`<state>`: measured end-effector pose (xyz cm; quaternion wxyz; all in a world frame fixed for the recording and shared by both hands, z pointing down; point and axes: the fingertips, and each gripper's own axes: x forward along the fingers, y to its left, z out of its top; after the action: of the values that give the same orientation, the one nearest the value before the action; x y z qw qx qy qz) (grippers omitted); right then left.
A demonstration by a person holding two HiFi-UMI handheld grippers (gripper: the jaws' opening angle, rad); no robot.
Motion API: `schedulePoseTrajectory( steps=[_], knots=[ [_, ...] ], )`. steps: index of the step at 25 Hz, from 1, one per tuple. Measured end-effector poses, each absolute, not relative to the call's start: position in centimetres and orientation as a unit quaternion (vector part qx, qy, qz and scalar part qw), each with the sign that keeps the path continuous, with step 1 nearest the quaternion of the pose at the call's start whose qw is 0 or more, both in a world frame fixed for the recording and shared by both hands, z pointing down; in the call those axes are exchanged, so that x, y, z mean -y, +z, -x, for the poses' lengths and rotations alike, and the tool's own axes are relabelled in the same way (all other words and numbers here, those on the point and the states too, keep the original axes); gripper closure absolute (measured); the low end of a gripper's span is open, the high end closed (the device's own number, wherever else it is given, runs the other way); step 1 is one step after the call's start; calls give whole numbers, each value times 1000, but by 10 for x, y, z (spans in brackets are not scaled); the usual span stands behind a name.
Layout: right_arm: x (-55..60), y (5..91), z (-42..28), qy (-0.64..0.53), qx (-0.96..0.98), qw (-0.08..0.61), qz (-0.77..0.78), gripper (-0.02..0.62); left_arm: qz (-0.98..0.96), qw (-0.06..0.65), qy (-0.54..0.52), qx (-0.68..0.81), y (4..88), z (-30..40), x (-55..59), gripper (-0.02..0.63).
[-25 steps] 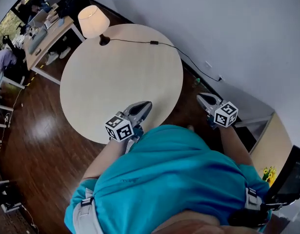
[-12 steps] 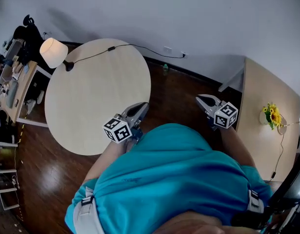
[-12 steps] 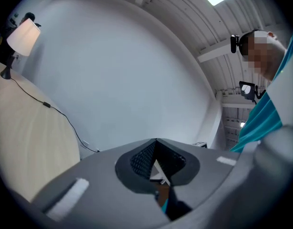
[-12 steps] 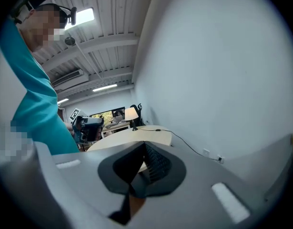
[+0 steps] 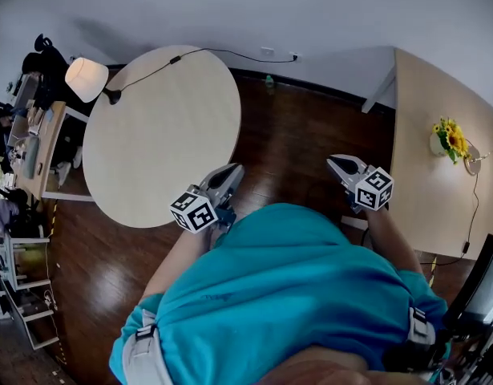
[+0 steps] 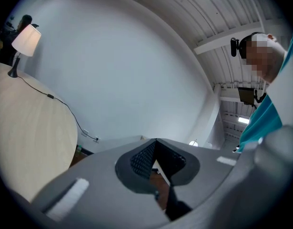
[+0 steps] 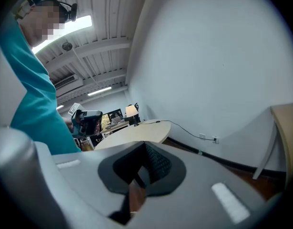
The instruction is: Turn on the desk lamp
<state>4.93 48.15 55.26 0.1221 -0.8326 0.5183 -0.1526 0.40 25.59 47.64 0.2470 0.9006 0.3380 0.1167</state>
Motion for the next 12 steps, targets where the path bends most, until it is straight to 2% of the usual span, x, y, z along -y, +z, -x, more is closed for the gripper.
schedulePoseTrajectory(
  steps=[6, 12],
  knots=[
    [-422, 639, -6, -125, -483, 131, 857, 592, -889, 227, 109, -383, 573, 33, -193, 604],
    [-347, 652, 71, -123, -433, 135, 883, 592, -871, 203, 115, -433, 583, 97, -113, 604]
  ],
)
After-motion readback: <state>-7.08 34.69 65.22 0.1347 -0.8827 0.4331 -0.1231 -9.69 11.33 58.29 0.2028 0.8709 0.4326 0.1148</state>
